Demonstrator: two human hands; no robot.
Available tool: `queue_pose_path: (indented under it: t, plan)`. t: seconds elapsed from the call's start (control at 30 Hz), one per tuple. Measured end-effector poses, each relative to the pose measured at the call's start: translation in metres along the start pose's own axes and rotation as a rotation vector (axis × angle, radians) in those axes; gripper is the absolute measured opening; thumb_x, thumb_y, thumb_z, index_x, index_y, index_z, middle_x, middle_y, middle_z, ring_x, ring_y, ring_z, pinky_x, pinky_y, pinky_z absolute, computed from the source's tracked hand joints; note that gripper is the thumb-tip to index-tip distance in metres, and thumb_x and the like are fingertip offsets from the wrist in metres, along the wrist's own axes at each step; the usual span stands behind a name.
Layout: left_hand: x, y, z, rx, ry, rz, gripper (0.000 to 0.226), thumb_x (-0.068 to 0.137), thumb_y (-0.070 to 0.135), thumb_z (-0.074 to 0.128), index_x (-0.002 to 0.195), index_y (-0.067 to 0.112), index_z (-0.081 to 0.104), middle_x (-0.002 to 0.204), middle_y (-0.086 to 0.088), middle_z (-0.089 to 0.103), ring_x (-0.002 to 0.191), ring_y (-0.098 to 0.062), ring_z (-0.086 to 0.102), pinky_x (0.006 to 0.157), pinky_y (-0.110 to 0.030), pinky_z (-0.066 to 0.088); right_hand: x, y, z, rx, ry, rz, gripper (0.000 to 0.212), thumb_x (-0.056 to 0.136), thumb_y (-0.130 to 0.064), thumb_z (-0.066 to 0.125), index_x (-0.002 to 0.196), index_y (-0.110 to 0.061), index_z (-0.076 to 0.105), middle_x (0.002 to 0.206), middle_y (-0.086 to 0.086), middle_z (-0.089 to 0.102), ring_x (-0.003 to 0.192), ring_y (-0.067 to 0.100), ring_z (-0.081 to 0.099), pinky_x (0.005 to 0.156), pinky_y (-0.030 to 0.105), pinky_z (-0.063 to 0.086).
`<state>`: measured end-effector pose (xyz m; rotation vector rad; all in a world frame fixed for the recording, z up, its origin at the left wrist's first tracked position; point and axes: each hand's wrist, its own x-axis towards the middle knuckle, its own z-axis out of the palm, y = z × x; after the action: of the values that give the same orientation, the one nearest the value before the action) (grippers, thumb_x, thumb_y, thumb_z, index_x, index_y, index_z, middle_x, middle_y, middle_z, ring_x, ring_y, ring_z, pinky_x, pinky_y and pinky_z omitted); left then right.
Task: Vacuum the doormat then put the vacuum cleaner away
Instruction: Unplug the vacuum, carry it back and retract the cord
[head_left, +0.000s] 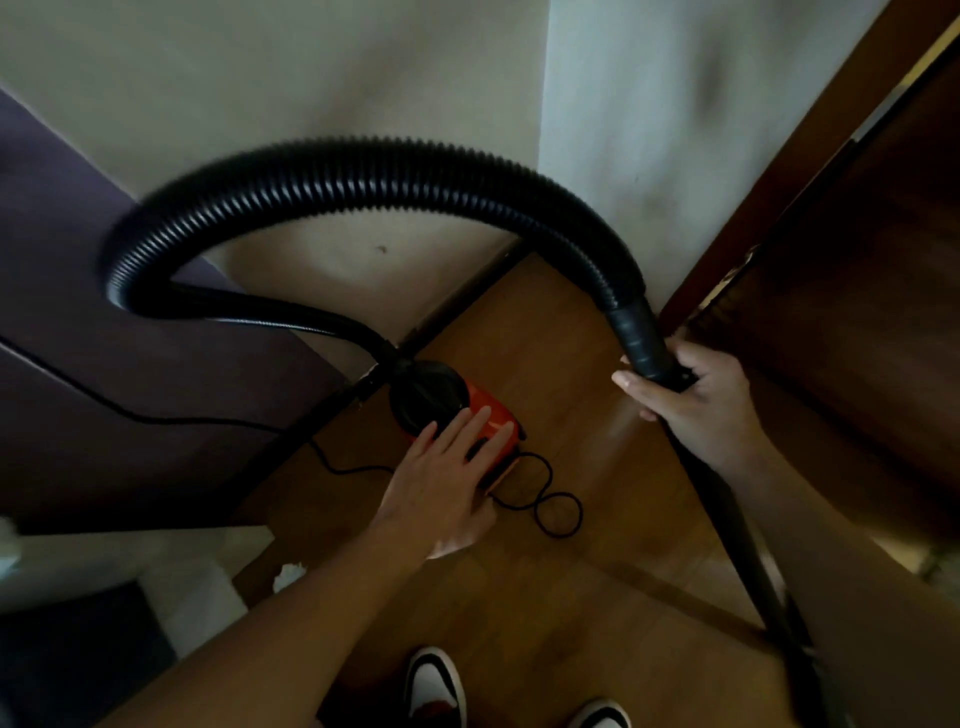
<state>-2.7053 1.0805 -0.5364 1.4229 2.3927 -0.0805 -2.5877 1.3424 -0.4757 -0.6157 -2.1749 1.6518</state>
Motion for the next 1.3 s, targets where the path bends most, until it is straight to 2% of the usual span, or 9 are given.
queue_pose_path:
  t: [0.2,0.4,0.57,0.73,0.83,0.93,1.03,1.13,1.3]
  plan:
    - [-0.029,0.029,-0.121,-0.137,0.135,-0.103,0.081,0.091,0.057,0.044,0.158,0.032,0.005,0.166,0.001,0.015,0.152,-0.021,0.017,0.123,-0.041,0.018,0.008,-0.083,-0.027,0.069,0.029,-0.040,0.018,0.082,-0.020,0.078,0.088,-0.005,0.069,0.066,0.004,0.063,0.053,0.023,0.058,0.054,0.030,0.052]
    - [-0.076,0.033,-0.204,-0.343,0.122,-0.309,0.072,0.092,0.051,0.052,0.154,0.027,0.024,0.154,0.000,0.038,0.138,-0.018,0.042,0.113,-0.039,0.041,0.017,-0.164,-0.043,0.030,0.072,-0.051,0.026,0.082,-0.025,0.082,0.088,-0.004,0.067,0.072,0.000,0.065,0.062,0.021,0.064,0.057,0.032,0.056]
    - [-0.109,0.020,-0.237,-0.430,0.039,-0.462,0.068,0.095,0.048,0.054,0.154,0.027,0.027,0.155,0.001,0.039,0.139,-0.018,0.042,0.112,-0.040,0.041,0.024,-0.197,-0.043,-0.052,-0.016,-0.135,0.017,0.087,-0.040,0.074,0.087,-0.030,0.060,0.074,0.007,0.061,0.065,0.025,0.062,0.058,0.047,0.055]
    - [-0.112,-0.004,-0.244,-0.554,0.080,-0.562,0.061,0.095,0.044,0.056,0.150,0.026,0.035,0.152,0.004,0.042,0.137,-0.017,0.043,0.111,-0.037,0.040,0.058,-0.212,-0.033,-0.090,-0.013,-0.144,0.021,0.085,-0.042,0.074,0.088,-0.026,0.060,0.074,0.011,0.062,0.065,0.028,0.063,0.057,0.053,0.056]
    - [-0.104,-0.022,-0.243,-0.597,0.089,-0.606,0.059,0.096,0.043,0.056,0.149,0.025,0.038,0.151,0.001,0.044,0.137,-0.019,0.044,0.110,-0.038,0.040,0.078,-0.217,-0.023,-0.074,-0.004,-0.147,0.025,0.084,-0.040,0.074,0.090,-0.020,0.062,0.075,0.006,0.062,0.068,0.026,0.063,0.061,0.046,0.058]
    - [-0.098,-0.039,-0.245,-0.641,0.093,-0.636,0.057,0.096,0.041,0.057,0.148,0.024,0.040,0.150,0.000,0.045,0.137,-0.021,0.045,0.110,-0.039,0.041,0.101,-0.223,-0.011,-0.047,-0.022,-0.128,0.020,0.083,-0.039,0.075,0.091,-0.026,0.063,0.076,-0.010,0.064,0.073,0.019,0.066,0.067,0.038,0.059]
    - [-0.094,-0.051,-0.247,-0.667,0.104,-0.648,0.056,0.096,0.039,0.058,0.147,0.023,0.042,0.149,-0.001,0.047,0.136,-0.022,0.046,0.110,-0.040,0.041,0.127,-0.232,0.006,-0.001,-0.007,-0.160,0.019,0.084,-0.032,0.079,0.087,-0.021,0.063,0.073,-0.008,0.062,0.068,0.017,0.062,0.066,0.029,0.055]
    - [-0.088,-0.061,-0.251,-0.693,0.118,-0.671,0.053,0.096,0.038,0.059,0.145,0.024,0.045,0.147,0.001,0.049,0.131,-0.021,0.050,0.108,-0.039,0.043,0.153,-0.243,0.025,0.024,-0.013,-0.195,0.024,0.087,-0.018,0.078,0.086,-0.002,0.060,0.072,0.006,0.056,0.066,0.016,0.056,0.066,0.019,0.048]
    - [-0.076,-0.063,-0.251,-0.719,0.180,-0.706,0.052,0.096,0.036,0.059,0.145,0.024,0.046,0.145,0.003,0.051,0.129,-0.018,0.053,0.106,-0.036,0.045,0.191,-0.252,0.056,0.012,-0.023,-0.257,0.015,0.091,-0.009,0.074,0.091,-0.005,0.059,0.074,-0.004,0.054,0.068,0.000,0.053,0.069,0.013,0.044]
